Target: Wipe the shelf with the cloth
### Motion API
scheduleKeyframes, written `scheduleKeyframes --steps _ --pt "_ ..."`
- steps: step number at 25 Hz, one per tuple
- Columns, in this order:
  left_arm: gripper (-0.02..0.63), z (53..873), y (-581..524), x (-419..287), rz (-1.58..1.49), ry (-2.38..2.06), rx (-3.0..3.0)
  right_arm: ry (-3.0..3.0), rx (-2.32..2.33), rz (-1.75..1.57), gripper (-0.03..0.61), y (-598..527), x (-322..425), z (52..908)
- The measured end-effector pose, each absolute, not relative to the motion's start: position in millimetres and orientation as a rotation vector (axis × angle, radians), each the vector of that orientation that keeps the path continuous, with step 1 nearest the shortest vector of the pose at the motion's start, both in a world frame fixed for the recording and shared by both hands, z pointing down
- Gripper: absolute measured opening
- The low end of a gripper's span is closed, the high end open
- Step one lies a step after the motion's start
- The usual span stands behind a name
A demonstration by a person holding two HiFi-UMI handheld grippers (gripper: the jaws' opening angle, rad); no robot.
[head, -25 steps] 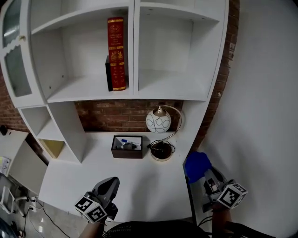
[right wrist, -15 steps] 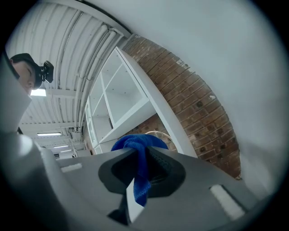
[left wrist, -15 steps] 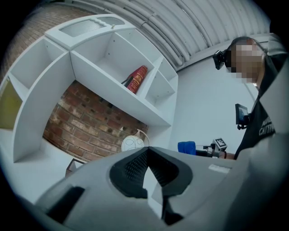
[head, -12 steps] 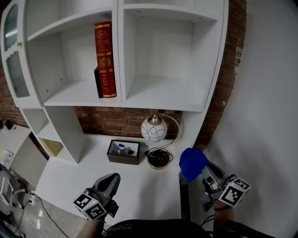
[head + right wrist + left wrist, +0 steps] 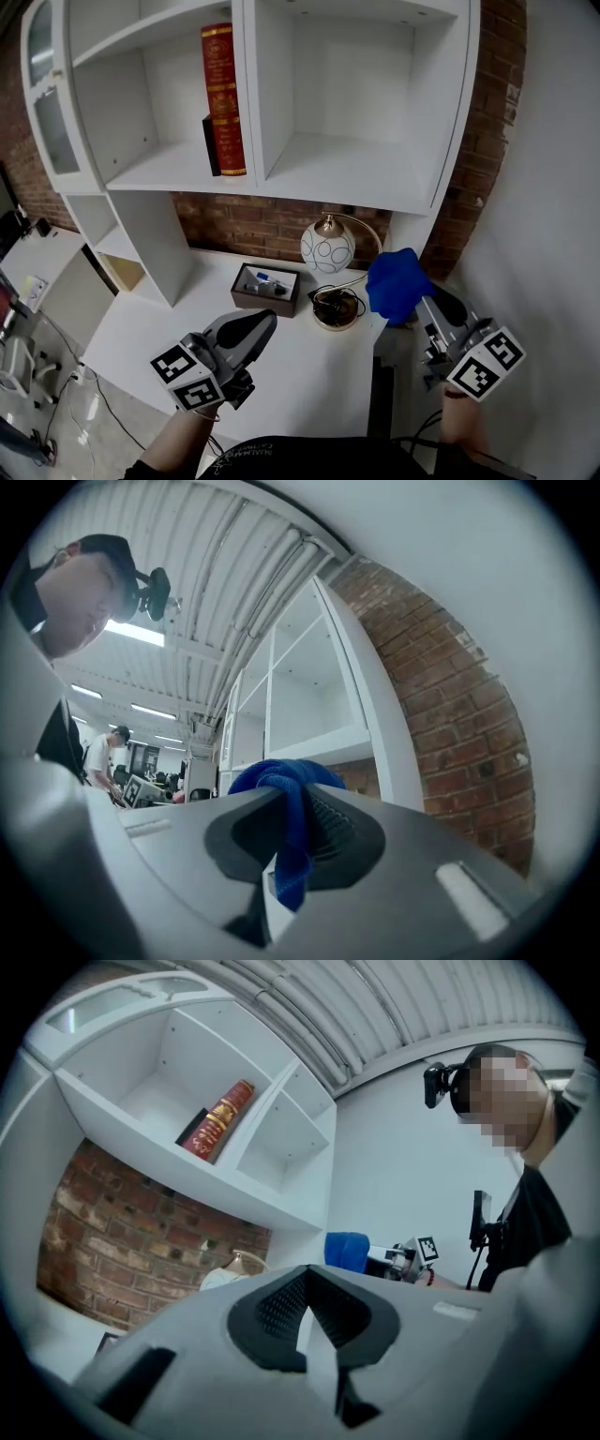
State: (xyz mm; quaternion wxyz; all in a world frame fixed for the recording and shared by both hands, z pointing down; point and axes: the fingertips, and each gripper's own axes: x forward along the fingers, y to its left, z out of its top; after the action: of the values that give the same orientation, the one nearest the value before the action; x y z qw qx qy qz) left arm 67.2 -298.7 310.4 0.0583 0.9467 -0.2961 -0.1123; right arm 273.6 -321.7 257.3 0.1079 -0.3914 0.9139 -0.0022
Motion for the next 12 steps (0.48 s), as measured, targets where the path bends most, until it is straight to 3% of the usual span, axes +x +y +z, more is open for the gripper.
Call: scheduleKeyframes --steps 12 --pt "-0.002 230 -273 141 -0.314 -0.229 3.08 2.504 -1.091 0.194 0.04 -321 249 170"
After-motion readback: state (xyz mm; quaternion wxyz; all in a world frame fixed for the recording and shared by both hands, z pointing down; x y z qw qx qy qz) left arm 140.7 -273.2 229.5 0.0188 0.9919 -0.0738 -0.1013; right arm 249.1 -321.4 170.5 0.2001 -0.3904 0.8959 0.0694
